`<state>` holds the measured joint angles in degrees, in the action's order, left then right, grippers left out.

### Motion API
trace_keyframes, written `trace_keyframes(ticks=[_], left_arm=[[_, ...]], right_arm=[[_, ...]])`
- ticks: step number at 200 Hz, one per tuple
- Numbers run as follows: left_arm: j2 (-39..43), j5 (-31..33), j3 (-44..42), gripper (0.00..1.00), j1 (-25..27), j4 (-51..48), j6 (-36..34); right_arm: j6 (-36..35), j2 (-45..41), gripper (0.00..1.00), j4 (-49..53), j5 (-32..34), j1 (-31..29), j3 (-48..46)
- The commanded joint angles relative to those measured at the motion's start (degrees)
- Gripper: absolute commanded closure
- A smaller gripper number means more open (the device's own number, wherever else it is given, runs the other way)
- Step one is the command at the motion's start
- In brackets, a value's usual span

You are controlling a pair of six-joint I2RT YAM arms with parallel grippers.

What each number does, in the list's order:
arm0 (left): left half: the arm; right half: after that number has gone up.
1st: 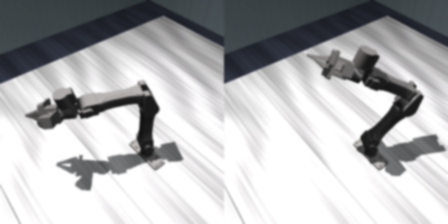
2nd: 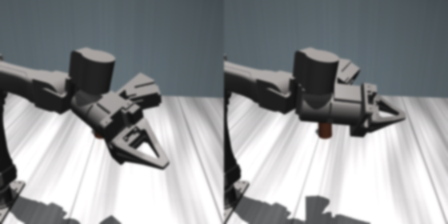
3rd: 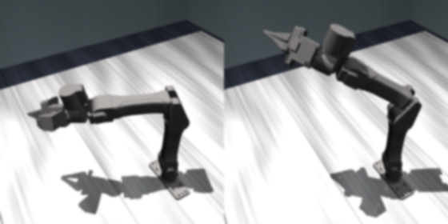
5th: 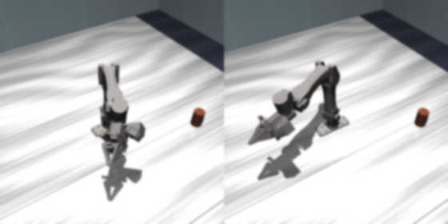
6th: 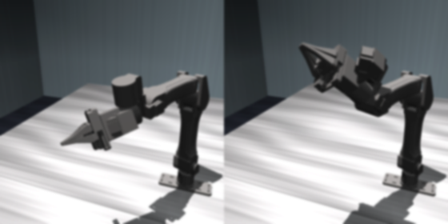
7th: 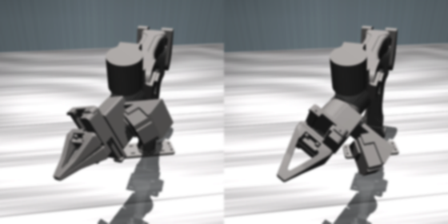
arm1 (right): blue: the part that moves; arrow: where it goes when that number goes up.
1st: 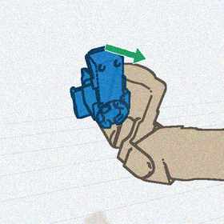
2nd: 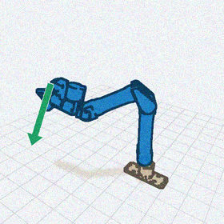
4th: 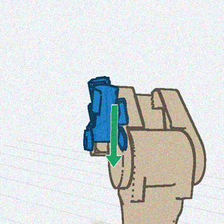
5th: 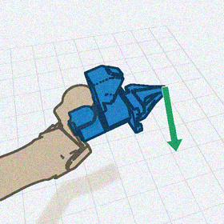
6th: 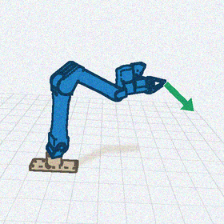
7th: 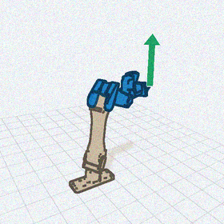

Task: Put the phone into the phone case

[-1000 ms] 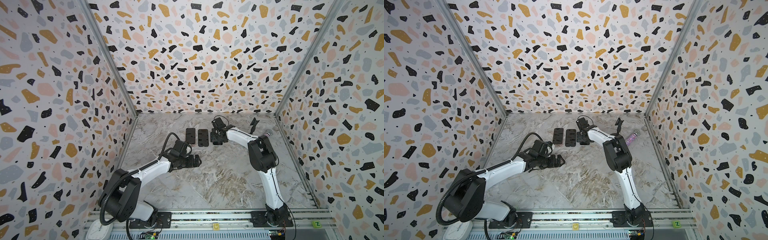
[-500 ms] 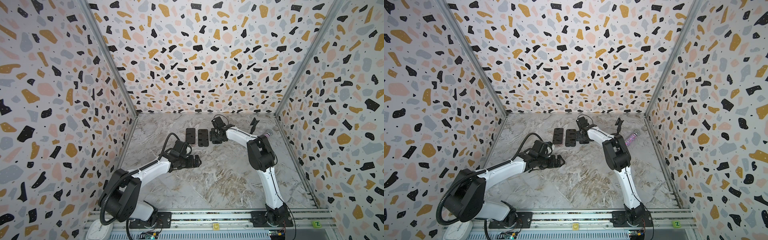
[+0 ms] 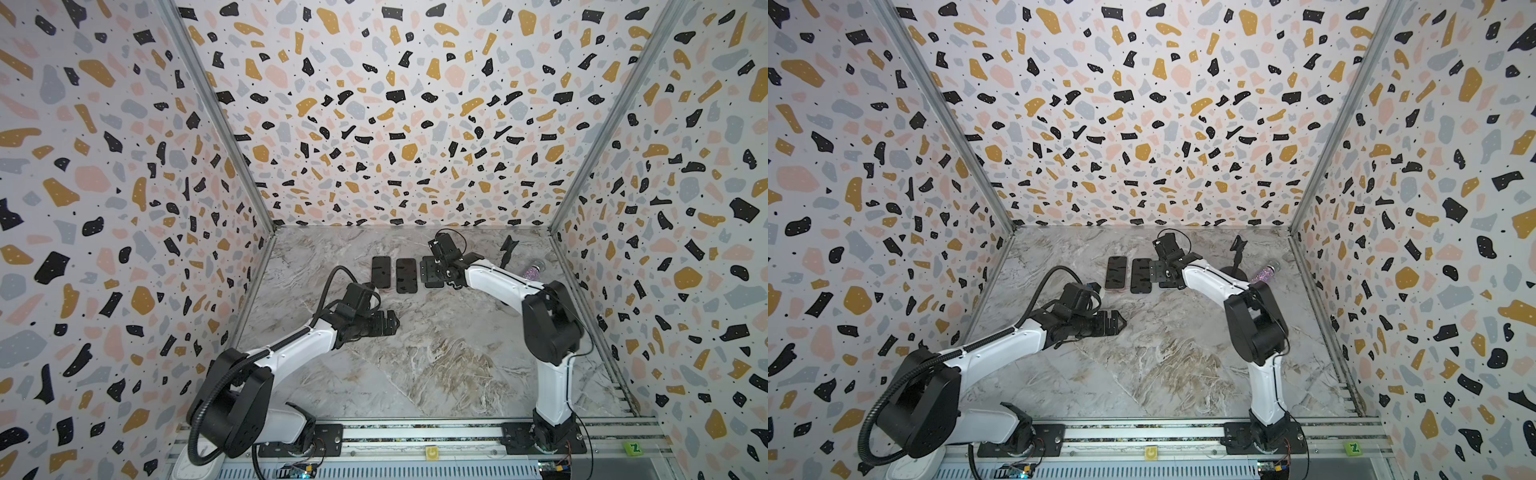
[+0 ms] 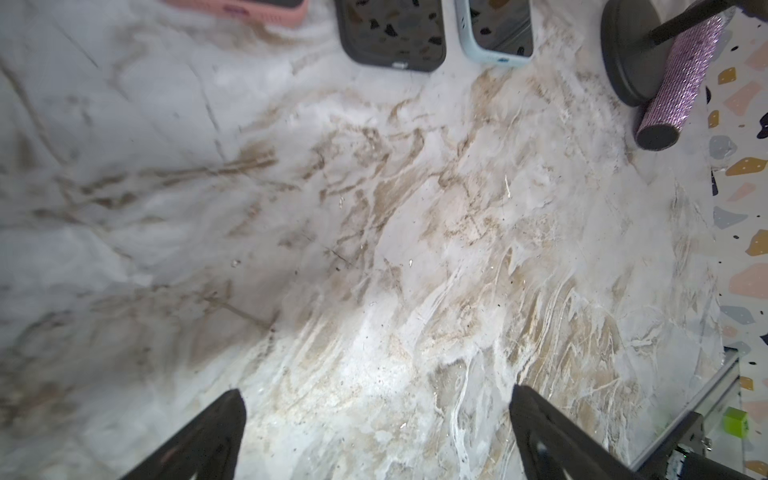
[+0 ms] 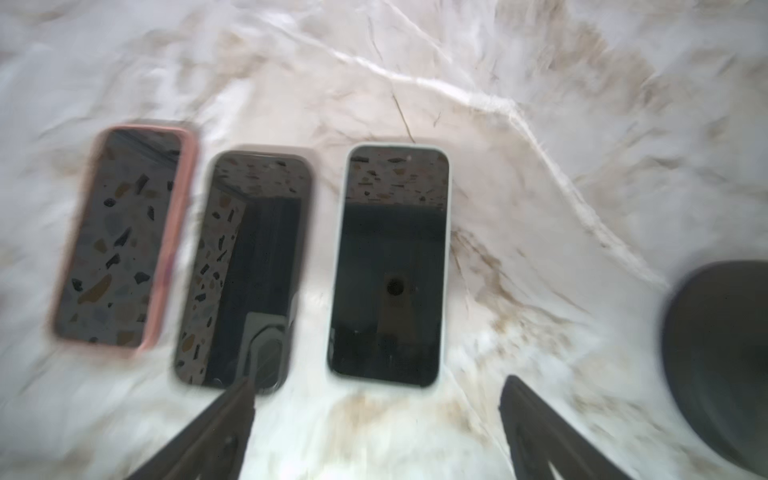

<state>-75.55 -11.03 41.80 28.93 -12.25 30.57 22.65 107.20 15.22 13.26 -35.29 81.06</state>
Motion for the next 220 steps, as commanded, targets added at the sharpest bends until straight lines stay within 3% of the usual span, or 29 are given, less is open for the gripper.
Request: trace_keyframes(ticks=[1, 11, 30, 44, 67, 82, 91, 102, 127, 152, 195, 220], left_arm=[[7.7, 12.7, -2.5, 0.00, -0.5, 3.1, -1.9], [10.9, 17.6, -3.2, 0.00, -0.4, 4.4, -1.4], [16.8, 35.2, -6.7, 0.00, 0.6, 8.7, 1.8], [20.3, 42.3, -9.6, 0.00, 0.6, 12.0, 1.6], [23.0, 41.5, -14.4, 0.00, 0.6, 22.1, -14.9], [23.1, 49.2, -23.1, 0.00, -0.8, 39.0, -23.8], [23.1, 44.8, -28.9, 0.00, -5.1, 51.6, -27.0], [20.6, 36.1, -27.5, 0.02, -11.3, 51.0, -26.6], [10.2, 32.2, -23.0, 0.04, -18.1, 50.9, -29.5], [6.2, 28.0, -31.7, 0.05, -23.7, 72.2, -24.2], [-2.6, 25.0, -33.7, 0.06, -24.0, 85.1, -25.1], [-9.1, 23.7, -33.1, 0.06, -24.0, 90.0, -25.9]], right_arm=[[-8.7, -14.5, 0.06, -16.8, 5.9, -1.9, -17.2], [-10.5, -20.0, 0.06, -25.1, 6.7, -1.0, -26.2], [-18.7, -29.1, 0.07, -41.5, 9.9, 0.0, -41.5], [-20.7, -34.2, 0.08, -48.5, 11.6, 2.8, -48.8], [-24.8, -38.5, 0.12, -56.8, 7.9, 10.0, -58.2], [-26.9, -41.3, 0.13, -60.9, 9.4, 12.4, -63.9], [-27.7, -42.0, 0.12, -63.3, 8.3, 14.7, -66.5], [-28.1, -40.9, 0.14, -68.5, 6.0, 18.0, -70.2], [-28.8, -37.4, 0.15, -79.5, 0.5, 22.7, -74.2], [-25.7, -31.7, 0.16, -95.0, -5.3, 26.9, -76.9], [-25.7, -19.2, 0.15, -110.2, -10.1, 28.6, -78.7], [-25.0, -20.7, 0.15, -100.8, -14.3, 30.3, -75.2]])
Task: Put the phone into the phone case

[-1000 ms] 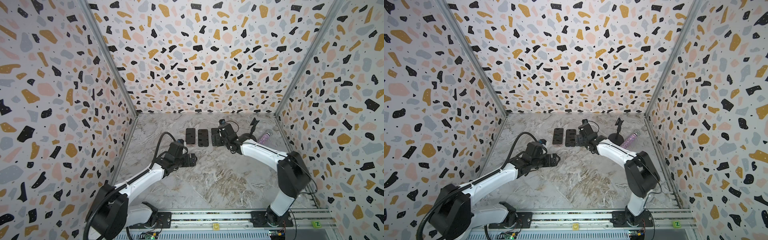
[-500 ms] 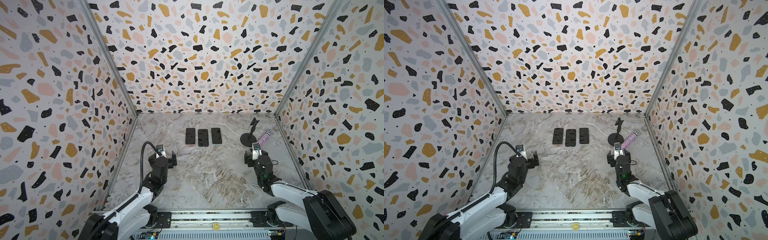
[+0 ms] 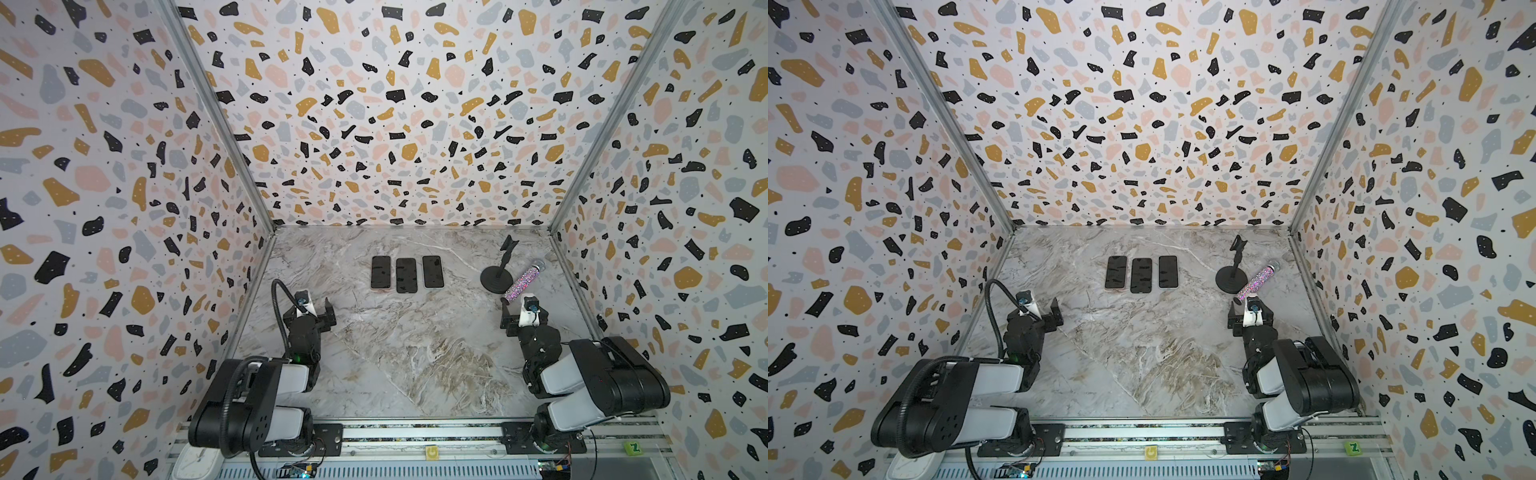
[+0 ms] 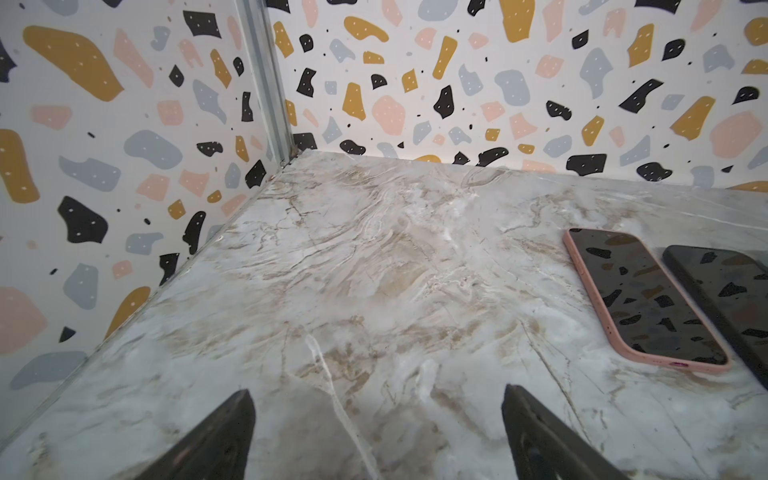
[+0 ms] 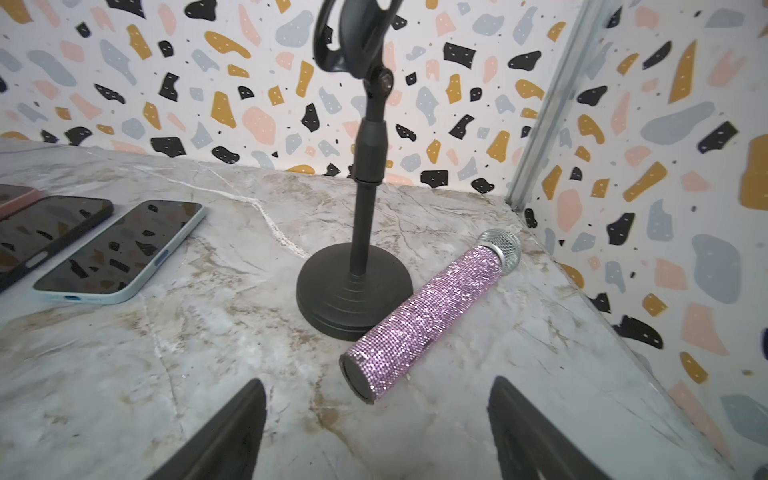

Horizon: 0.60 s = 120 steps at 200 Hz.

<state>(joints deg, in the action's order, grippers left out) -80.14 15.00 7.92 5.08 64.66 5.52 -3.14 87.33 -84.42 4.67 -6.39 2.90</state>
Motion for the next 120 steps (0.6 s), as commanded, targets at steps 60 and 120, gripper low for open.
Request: trace_keyframes(ticks=[60, 120], left_arm=[[1.3, -3.9, 1.9, 0.07, -0.2, 6.8, -1.2], [13.4, -2.8, 1.4, 0.03, -0.2, -9.4, -7.0]], right_arm=[[1.4, -0.6, 0.14, 7.8, -8.3, 2.8, 8.0], [1.5, -0.7, 0.01, 7.9, -7.9, 2.8, 8.0]])
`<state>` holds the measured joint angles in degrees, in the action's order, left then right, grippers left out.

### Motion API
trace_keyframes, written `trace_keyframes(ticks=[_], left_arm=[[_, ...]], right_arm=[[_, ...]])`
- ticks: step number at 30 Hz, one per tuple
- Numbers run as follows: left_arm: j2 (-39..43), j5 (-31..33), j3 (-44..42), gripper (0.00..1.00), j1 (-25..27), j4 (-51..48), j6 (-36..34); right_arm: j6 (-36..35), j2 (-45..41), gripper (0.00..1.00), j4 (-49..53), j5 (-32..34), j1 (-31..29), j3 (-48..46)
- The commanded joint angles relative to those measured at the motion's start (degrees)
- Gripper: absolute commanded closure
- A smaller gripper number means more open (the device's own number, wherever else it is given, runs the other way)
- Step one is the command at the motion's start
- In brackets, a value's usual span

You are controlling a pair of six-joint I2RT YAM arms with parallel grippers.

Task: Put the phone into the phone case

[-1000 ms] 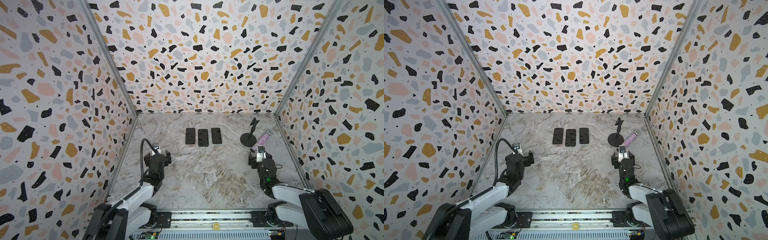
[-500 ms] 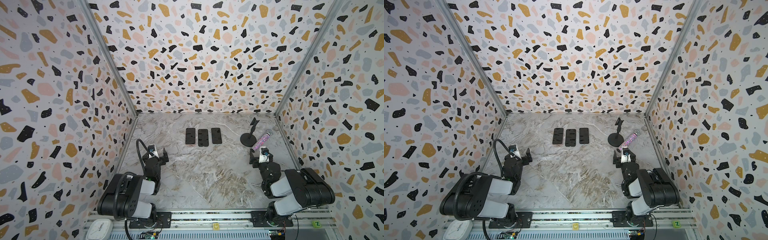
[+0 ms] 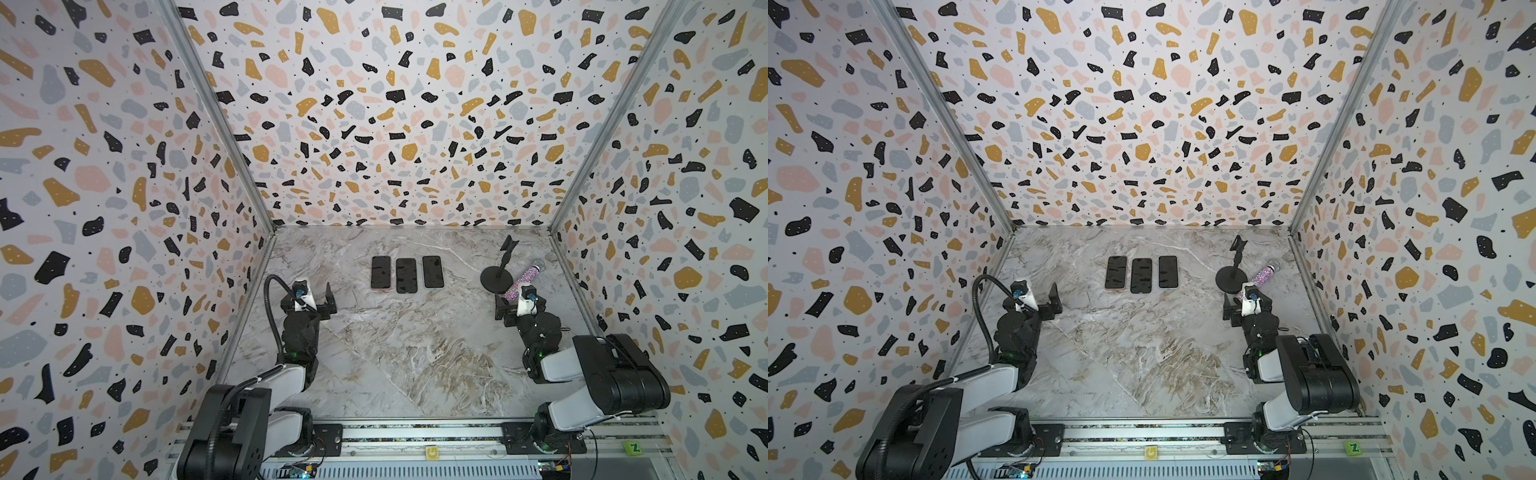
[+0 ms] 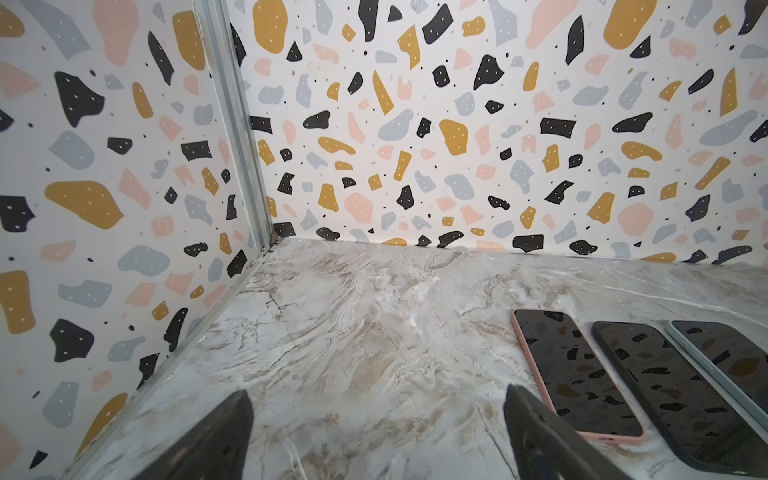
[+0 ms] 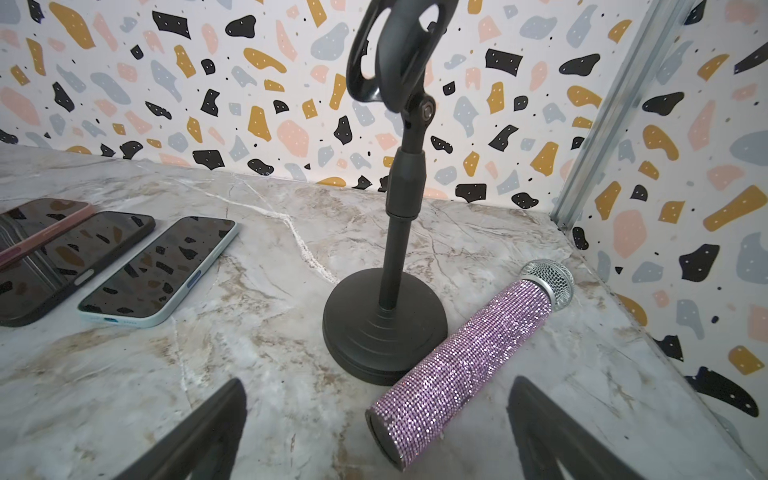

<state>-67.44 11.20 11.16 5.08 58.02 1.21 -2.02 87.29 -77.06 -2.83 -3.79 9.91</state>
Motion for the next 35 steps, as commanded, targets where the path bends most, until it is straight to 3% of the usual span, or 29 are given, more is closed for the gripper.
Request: trace_keyframes(ticks=[1, 6, 10, 18, 21, 25, 29, 34, 35], left_arm=[[0.7, 1.1, -1.9, 0.03, -0.2, -2.8, -2.7], [-3.3, 0.6, -3.3, 0.00, -1.5, 8.1, -7.2], [-6.3, 0.9, -3.6, 0.00, -6.8, 11.3, -1.6], [-16.1, 1.6, -3.6, 0.00, -7.1, 20.5, -1.0], [-16.6, 5.2, 1.5, 0.00, -6.9, 10.8, 0.1], [-17.3, 9.9, 2.0, 0.00, -5.6, 10.8, 0.6], [-17.5, 10.6, 2.0, 0.00, -5.3, 11.1, 0.4], [-17.2, 10.5, 1.7, 0.00, -5.3, 11.3, 0.5], [-16.9, 10.5, 1.5, 0.11, -5.3, 11.3, 0.7]], right_arm=[[0.4, -0.7, 0.01, 0.6, -0.4, 0.2, 0.9], [0.4, -0.8, 0.01, 0.5, -0.4, 0.2, 1.0], [0.4, -0.7, 0.01, 0.5, -0.4, 0.1, 0.9], [0.5, -0.6, 0.01, 0.6, -0.5, 0.2, 1.0], [0.5, -0.6, 0.01, 0.5, -0.5, 0.2, 1.1], [0.7, -0.3, 0.01, 2.5, -1.5, 0.7, 1.6], [-0.1, 1.5, 0.01, 6.4, -3.0, 0.5, 4.6], [0.6, -0.5, 0.01, 2.8, -3.9, 1.3, 1.8], [0.8, -0.9, 0.01, 2.8, -4.3, 1.6, 1.5]])
